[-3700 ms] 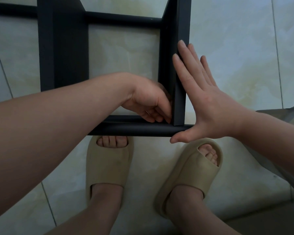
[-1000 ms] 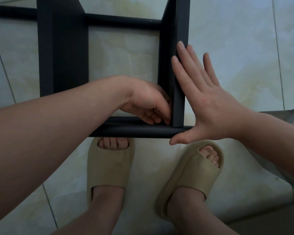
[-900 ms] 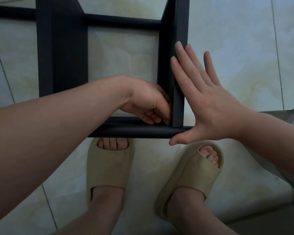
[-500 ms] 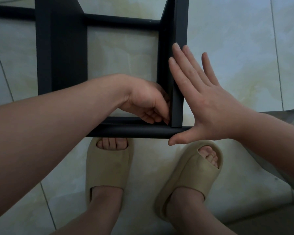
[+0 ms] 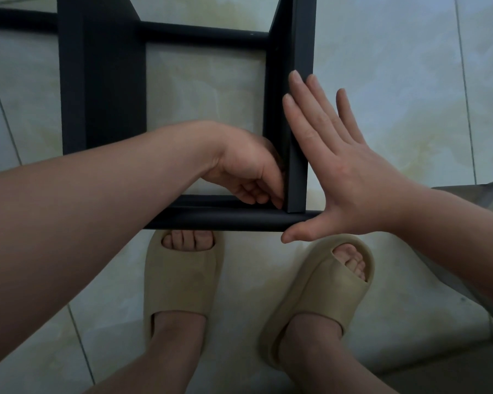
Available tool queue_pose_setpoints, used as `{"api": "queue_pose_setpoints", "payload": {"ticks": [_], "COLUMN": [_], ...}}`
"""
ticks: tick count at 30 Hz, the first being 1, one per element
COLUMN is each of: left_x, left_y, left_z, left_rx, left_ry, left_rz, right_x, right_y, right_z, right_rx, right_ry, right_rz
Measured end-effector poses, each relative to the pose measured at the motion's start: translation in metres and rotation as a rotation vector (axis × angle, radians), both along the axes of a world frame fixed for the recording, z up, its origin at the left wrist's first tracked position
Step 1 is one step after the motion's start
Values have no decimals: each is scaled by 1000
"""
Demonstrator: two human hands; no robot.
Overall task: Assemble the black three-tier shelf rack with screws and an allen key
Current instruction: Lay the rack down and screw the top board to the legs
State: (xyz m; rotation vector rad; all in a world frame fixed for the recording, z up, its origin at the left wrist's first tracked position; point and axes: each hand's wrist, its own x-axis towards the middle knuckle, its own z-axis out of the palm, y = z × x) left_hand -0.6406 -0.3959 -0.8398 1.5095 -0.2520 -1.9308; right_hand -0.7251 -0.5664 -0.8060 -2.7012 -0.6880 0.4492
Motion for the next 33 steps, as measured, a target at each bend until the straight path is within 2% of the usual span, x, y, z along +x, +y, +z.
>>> {"api": "queue_pose_setpoints", "payload": {"ticks": [12,19,33], "left_x": [-1,-1,-2], "left_y": [3,2,1], "left_z": [-3,1,-2], "left_rx": [-16,45,2], "left_ry": [22,27,21], "left_rz": [57,-44,51], "right_x": [-1,0,-2], "right_y": [0,0,0], "right_z": [0,0,-2], "right_rx": [11,8,18], "right_ry": [8,9,5], "right_rz": [-4,-4,2]}}
